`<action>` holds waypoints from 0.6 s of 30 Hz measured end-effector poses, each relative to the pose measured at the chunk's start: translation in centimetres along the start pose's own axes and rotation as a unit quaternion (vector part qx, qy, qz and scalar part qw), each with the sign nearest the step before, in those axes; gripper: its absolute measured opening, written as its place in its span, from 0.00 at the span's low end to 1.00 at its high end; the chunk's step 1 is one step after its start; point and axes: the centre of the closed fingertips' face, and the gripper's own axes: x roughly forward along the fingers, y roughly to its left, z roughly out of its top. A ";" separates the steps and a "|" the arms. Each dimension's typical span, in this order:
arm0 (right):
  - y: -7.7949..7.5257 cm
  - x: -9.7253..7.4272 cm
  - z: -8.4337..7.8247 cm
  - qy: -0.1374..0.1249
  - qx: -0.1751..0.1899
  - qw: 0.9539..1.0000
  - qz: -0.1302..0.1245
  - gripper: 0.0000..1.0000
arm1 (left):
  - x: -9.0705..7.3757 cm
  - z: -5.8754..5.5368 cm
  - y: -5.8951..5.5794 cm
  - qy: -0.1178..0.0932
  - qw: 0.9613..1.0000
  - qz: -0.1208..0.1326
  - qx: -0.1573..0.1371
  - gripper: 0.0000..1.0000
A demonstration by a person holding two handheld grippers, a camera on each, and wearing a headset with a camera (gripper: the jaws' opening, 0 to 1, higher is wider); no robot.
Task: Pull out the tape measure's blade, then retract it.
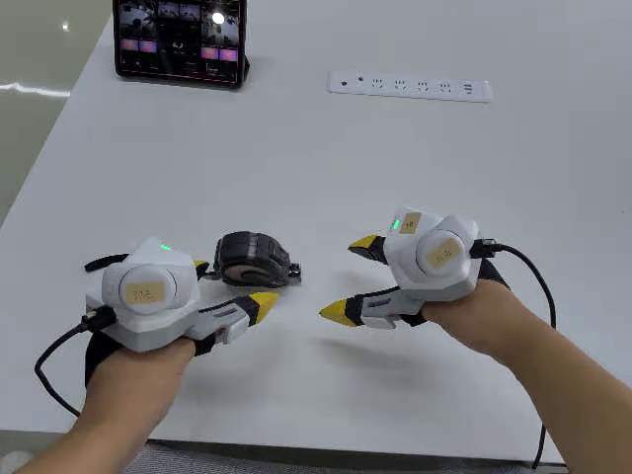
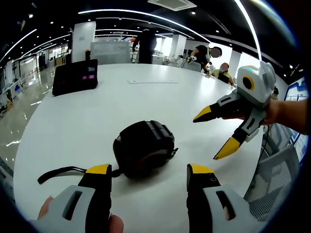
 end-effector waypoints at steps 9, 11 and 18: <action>-0.2 -1.7 -0.3 -0.017 0.015 1.000 -0.018 0.61 | -0.9 -0.1 -0.3 -0.006 1.000 -0.022 0.021 0.64; -0.2 -2.0 -0.4 -0.020 0.019 0.999 -0.022 0.62 | -1.2 0.0 -0.3 -0.007 0.999 -0.023 0.032 0.66; -0.2 -3.2 -0.6 -0.043 0.041 0.998 -0.034 0.68 | -1.8 -0.4 -0.2 -0.001 0.998 -0.037 0.055 0.72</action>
